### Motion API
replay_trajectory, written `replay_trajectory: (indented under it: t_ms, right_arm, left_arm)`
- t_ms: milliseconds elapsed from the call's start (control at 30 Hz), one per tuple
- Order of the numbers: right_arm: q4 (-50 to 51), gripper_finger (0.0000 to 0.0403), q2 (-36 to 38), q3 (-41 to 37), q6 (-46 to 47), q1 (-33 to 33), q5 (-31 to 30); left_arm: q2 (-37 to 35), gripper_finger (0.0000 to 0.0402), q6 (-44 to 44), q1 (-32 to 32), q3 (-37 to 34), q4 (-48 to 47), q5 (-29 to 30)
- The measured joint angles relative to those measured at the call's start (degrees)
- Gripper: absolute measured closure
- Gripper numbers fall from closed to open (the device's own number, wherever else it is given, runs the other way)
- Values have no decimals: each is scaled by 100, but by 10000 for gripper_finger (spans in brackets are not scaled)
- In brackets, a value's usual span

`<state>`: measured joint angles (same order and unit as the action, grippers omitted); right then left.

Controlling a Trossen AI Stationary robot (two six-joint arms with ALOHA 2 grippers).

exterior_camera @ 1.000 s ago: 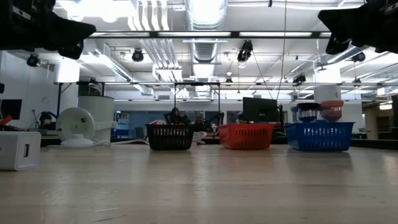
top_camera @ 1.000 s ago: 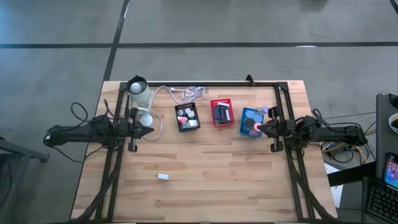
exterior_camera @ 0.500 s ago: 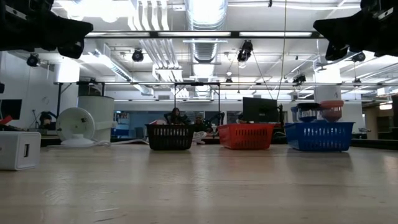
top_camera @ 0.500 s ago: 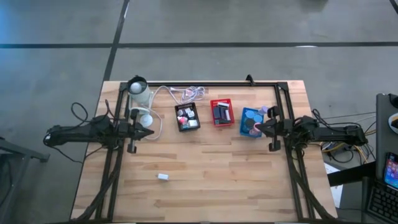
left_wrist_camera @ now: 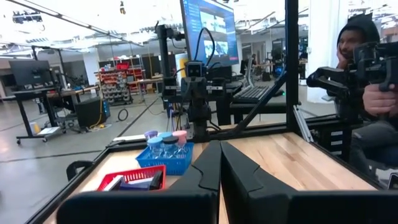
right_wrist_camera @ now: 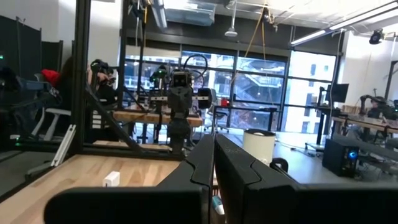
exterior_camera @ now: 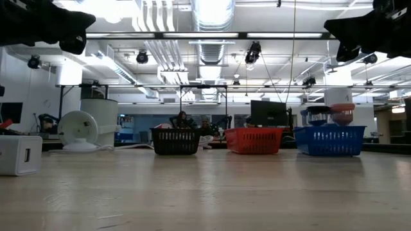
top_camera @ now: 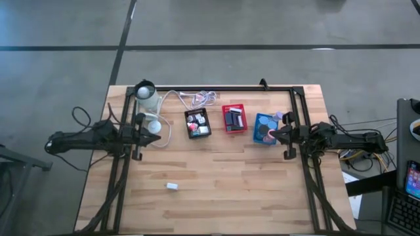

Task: Pick & Place Office items
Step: Put the white charger adapter into the black bin

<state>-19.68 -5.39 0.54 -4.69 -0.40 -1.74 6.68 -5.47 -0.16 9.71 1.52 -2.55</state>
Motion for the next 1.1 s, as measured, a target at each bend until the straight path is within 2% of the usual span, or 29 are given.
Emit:
replay_trajectory:
  t_ms: [233, 367, 500, 900, 1100]
  right_arm:
    - [10, 394, 0, 0, 0, 0, 2]
    - [22, 394, 0, 0, 6, 0, 2]
    - [22, 394, 0, 0, 19, 0, 4]
    - [338, 394, -4, 2, 5, 0, 7]
    - [339, 394, -2, 2, 13, 0, 9]
  left_arm:
    - [369, 399, 155, 0, 335, -8, 63]
    - [765, 386, 310, 0, 867, -2, 473]
    - [1289, 362, 321, 4, 1598, -149, 497]
    - [3868, 265, 570, -389, 4184, -2426, 503]
    - [5148, 223, 983, -809, 5087, -3800, 513]
